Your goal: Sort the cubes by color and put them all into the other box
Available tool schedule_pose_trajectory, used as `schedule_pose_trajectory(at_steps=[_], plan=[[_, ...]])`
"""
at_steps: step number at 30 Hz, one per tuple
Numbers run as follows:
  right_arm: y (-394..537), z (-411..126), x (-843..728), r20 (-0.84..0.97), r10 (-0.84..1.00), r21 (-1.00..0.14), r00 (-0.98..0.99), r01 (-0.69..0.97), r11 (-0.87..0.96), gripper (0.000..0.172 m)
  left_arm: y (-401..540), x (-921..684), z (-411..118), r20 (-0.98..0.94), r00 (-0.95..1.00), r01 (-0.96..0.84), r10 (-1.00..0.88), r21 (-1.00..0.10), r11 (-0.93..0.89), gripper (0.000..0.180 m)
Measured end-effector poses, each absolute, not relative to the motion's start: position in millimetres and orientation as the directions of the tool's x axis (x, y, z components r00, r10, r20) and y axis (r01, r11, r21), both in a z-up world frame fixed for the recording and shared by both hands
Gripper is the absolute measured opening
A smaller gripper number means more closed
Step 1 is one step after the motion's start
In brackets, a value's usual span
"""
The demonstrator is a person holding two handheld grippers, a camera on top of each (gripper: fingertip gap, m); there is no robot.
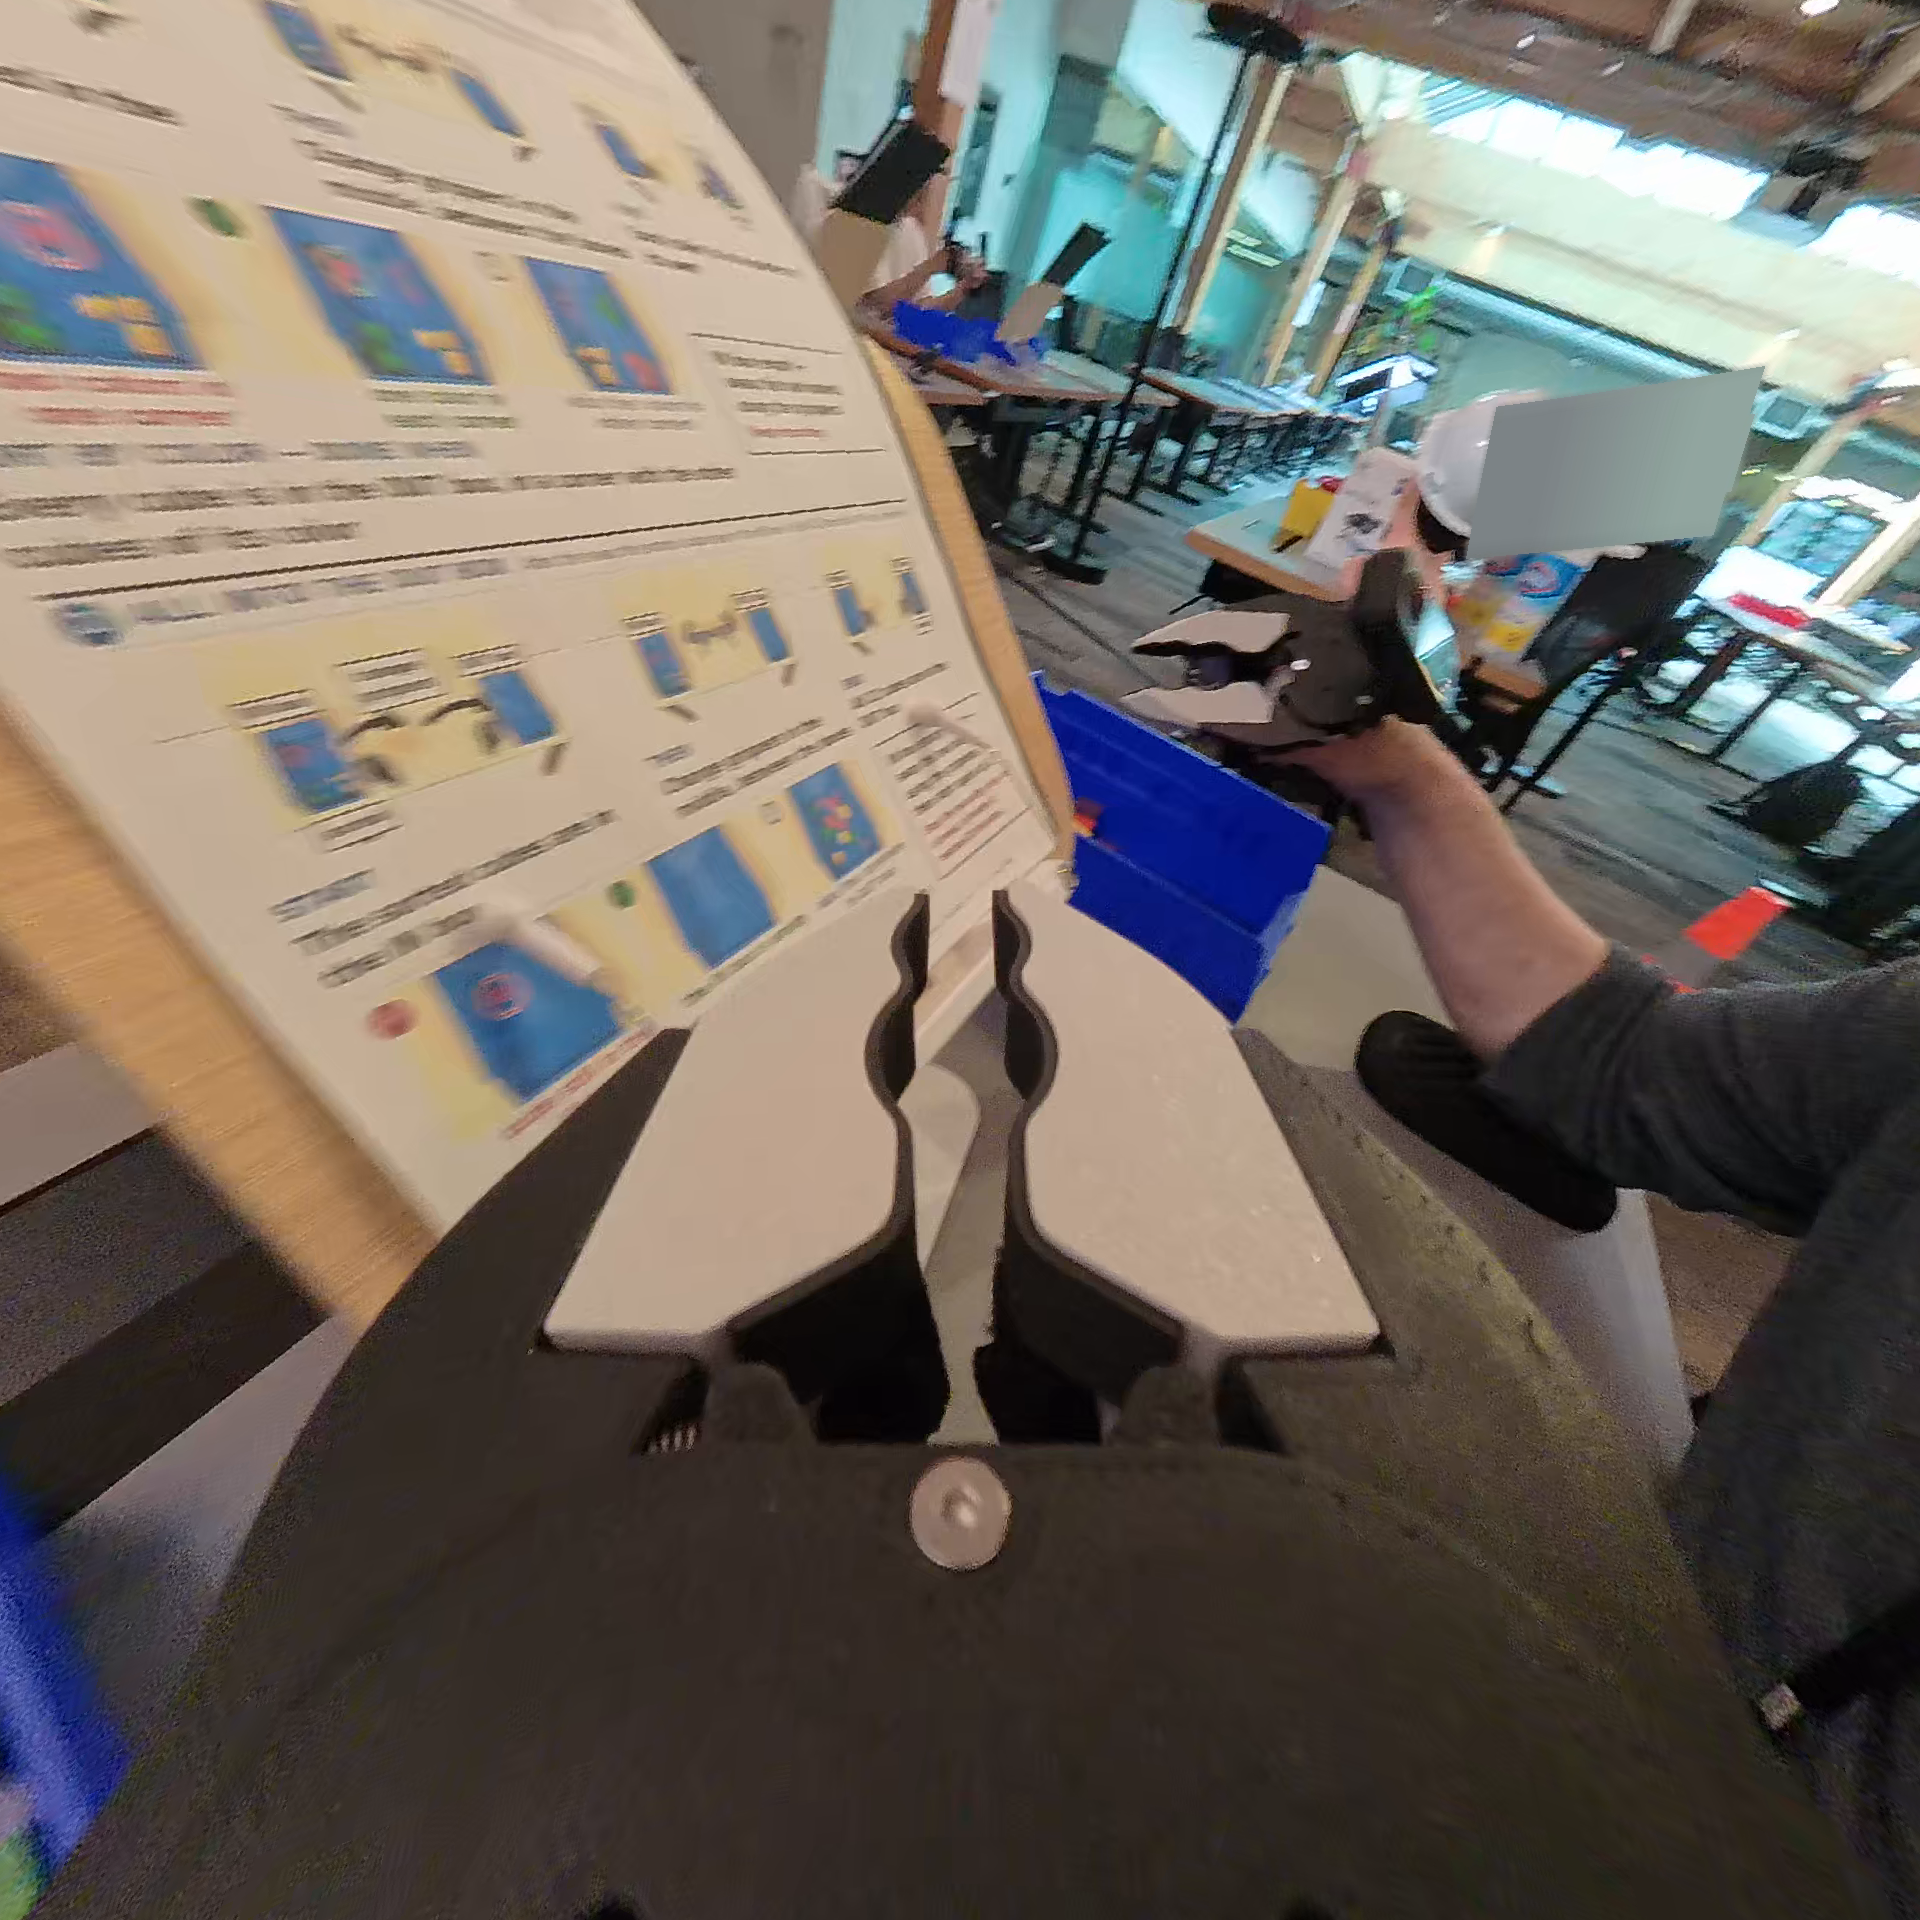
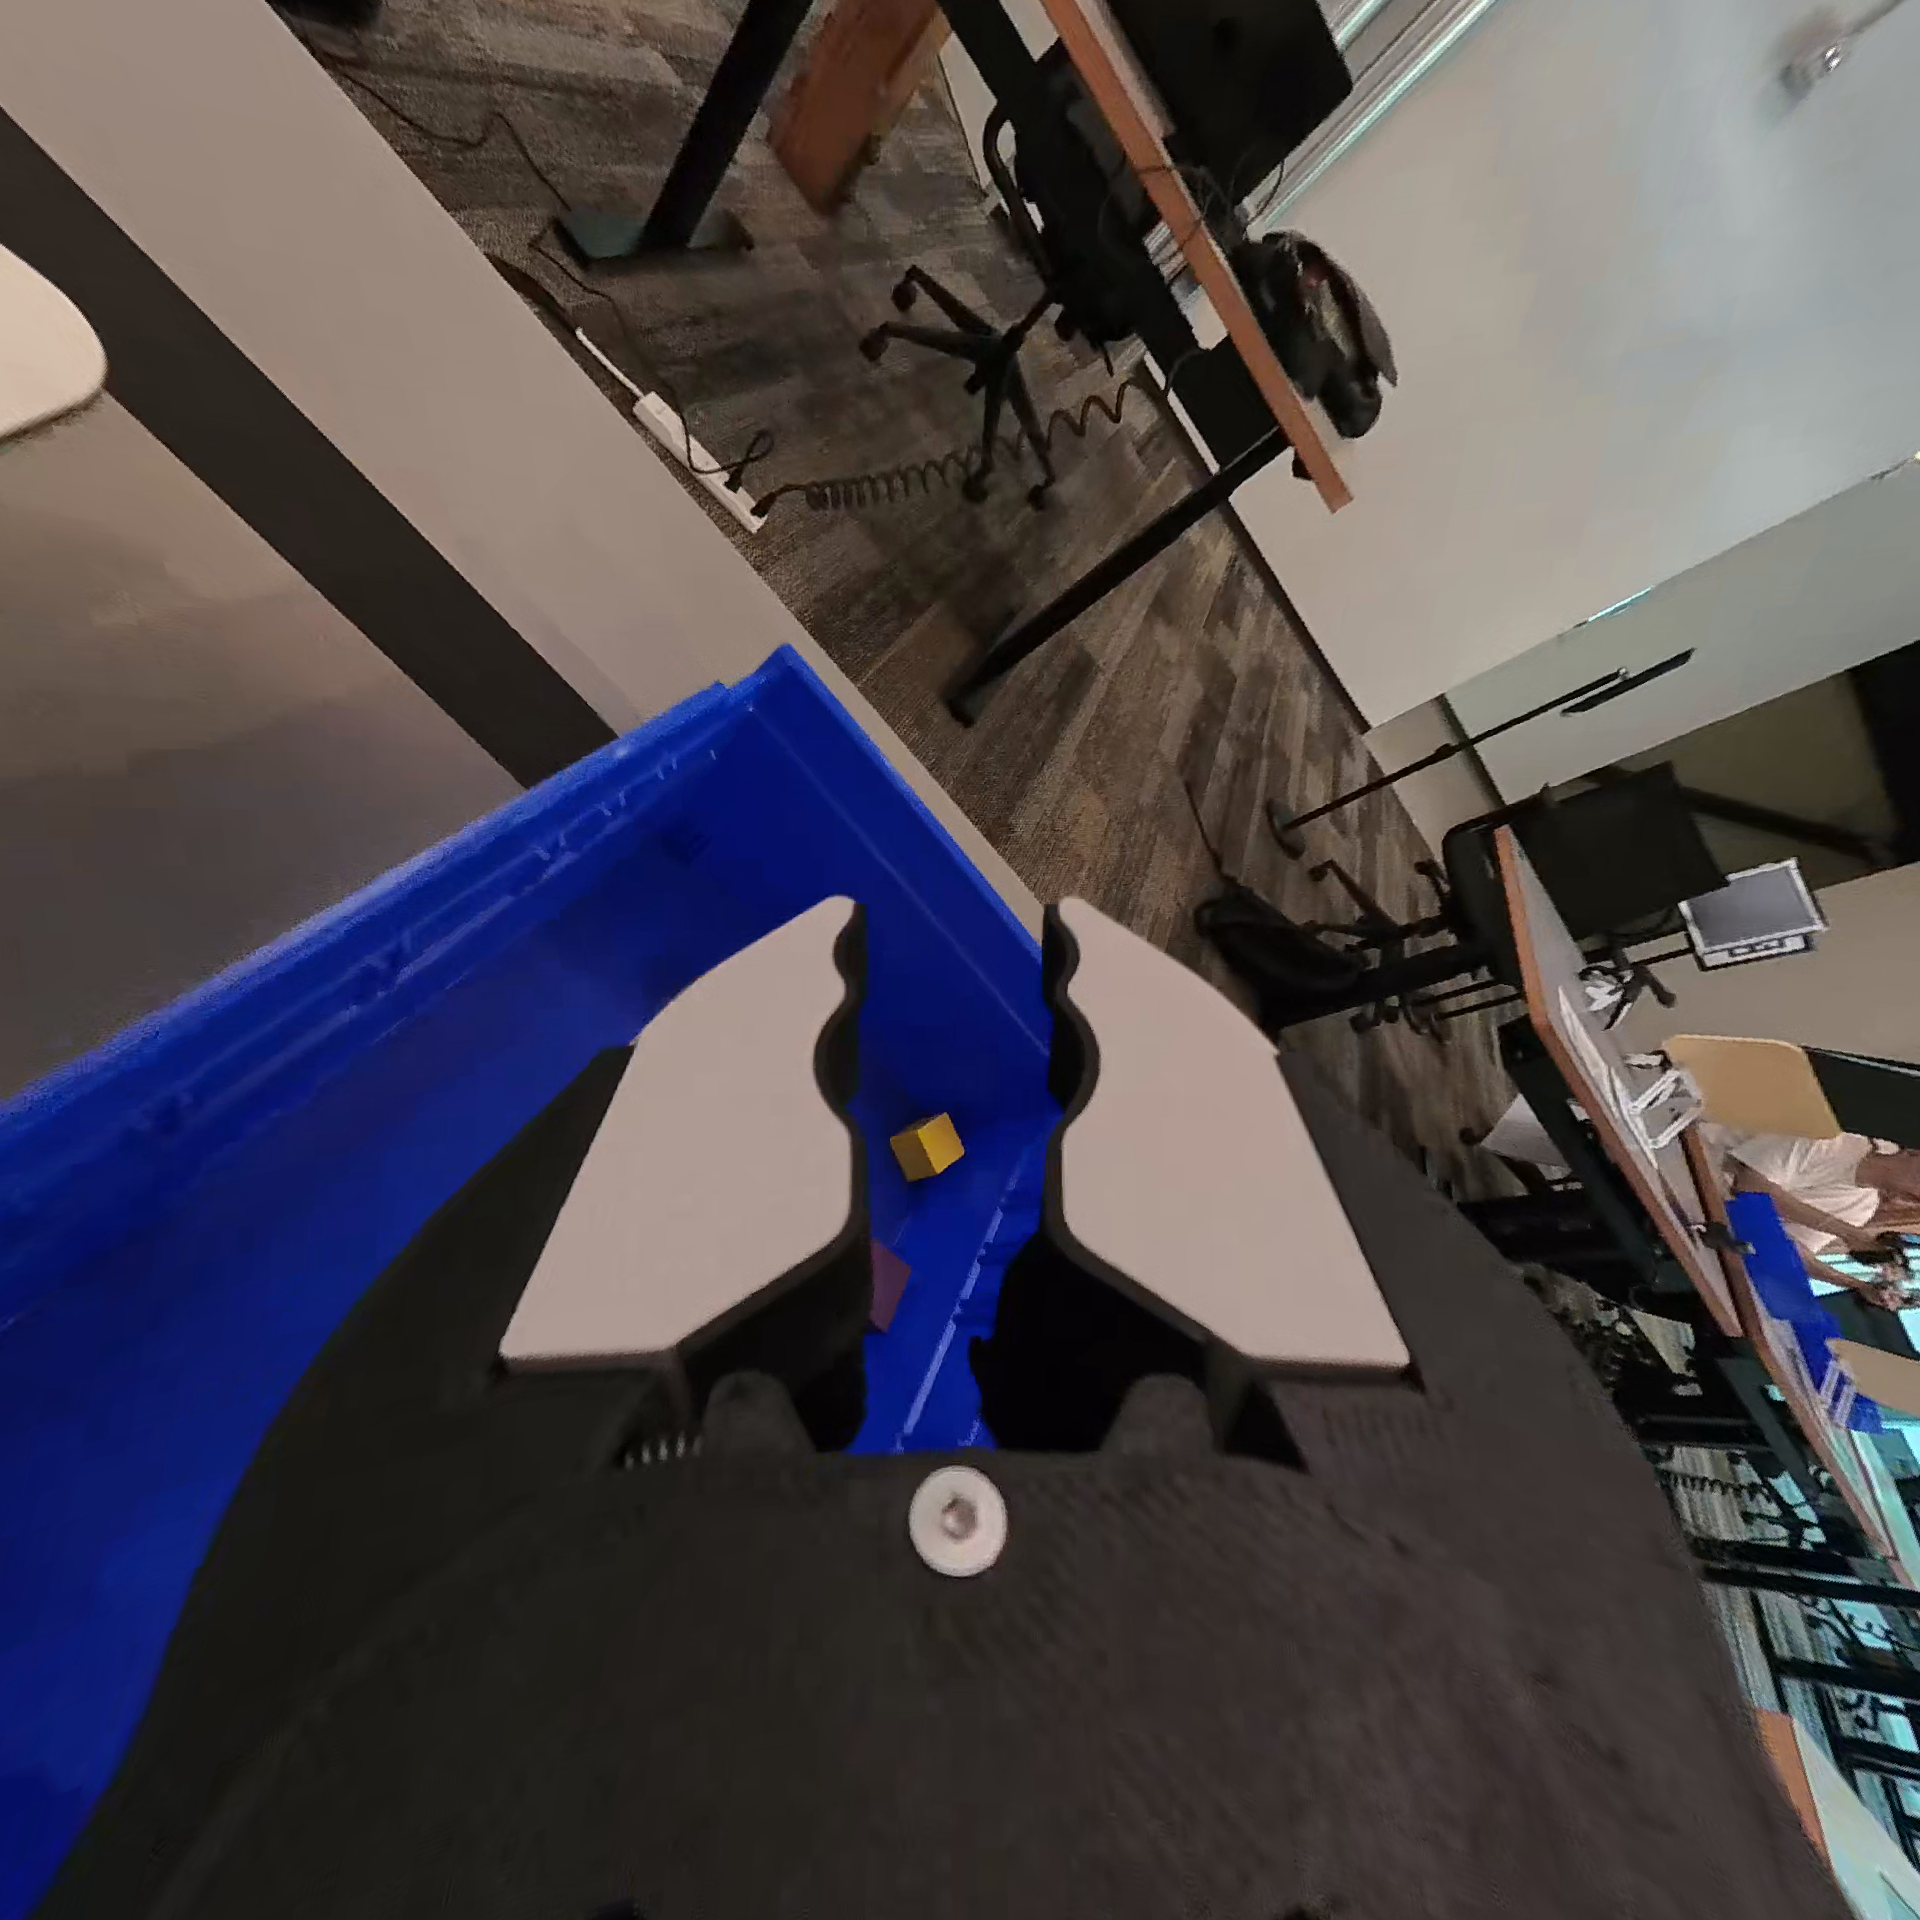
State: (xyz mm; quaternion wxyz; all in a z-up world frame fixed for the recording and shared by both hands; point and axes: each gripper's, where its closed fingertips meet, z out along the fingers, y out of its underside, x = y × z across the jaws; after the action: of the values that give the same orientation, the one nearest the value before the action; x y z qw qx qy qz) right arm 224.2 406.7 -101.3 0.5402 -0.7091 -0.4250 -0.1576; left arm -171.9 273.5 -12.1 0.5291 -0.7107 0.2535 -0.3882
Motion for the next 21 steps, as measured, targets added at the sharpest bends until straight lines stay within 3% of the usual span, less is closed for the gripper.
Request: schedule_pose_trajectory(at_steps=[9, 15, 21], plan=[[389, -76, 186, 0.743, 0.400, -0.616, 0.537, 0.782, 0.094, 0.027, 307, -302, -48, 0.204, 0.846, 0.015, -0.492, -0.932, -0.361, 0.018], [382, -75, 167, 0.748, 0.406, -0.618, 0.525, 0.773, 0.141, 0.025, 324, -360, -89, 0.353, 0.851, 0.191, -0.388, -0.898, -0.397, 0.018], [379, -85, 151, 0.764, 0.424, -0.592, 0.486, 0.790, 0.162, 0.024, 329, -383, -112, 0.374, 0.865, 0.234, -0.334, -0.890, -0.391, 0.017]])
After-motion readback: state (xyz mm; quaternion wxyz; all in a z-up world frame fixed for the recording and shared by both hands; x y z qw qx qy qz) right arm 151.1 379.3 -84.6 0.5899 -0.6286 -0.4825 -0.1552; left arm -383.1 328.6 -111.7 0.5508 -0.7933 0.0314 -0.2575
